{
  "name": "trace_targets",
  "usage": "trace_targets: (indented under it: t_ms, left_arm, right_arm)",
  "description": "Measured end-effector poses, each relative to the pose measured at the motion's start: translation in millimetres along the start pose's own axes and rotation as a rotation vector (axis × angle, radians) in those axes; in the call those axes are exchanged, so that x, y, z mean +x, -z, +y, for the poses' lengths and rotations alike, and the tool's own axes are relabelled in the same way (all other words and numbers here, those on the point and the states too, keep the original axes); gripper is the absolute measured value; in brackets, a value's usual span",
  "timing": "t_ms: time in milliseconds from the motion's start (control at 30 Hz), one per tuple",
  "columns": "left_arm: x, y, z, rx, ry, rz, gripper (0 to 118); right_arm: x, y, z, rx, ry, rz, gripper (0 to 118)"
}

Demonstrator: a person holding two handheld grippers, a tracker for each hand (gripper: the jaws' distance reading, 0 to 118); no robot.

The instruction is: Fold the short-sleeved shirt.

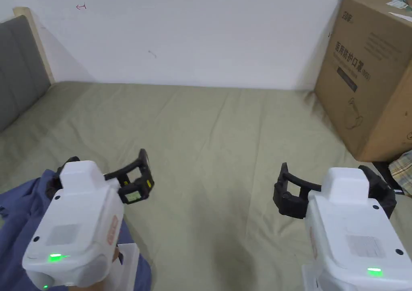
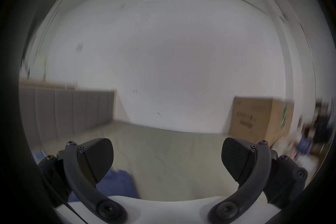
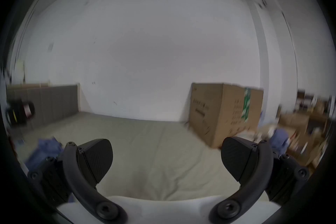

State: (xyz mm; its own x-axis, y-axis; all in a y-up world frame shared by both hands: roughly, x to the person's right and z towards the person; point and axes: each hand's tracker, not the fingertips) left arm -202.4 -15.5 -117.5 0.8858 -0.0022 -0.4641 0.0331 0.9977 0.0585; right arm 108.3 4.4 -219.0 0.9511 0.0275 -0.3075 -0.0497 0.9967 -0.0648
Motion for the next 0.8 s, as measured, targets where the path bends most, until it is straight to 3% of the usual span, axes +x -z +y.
trace_targets:
  t_ms: [67, 133, 800]
  left_arm:
    - [10.1, -1.4, -6.3, 0.005, 0.095, 0.008, 118]
    - [11.4, -3.0, -11.8, -0.007, 0.131, 0.007, 118]
    - [5.5, -1.8, -11.2, -0.030, 0.085, 0.000, 118]
  right_arm:
    - [2.4, 2.1, -5.2, -0.021, 0.039, 0.012, 117]
    - [3.2, 4.0, -9.0, -0.030, 0.027, 0.010, 117]
    - [-6.5, 0.4, -4.6, -0.014, -0.024, 0.014, 117]
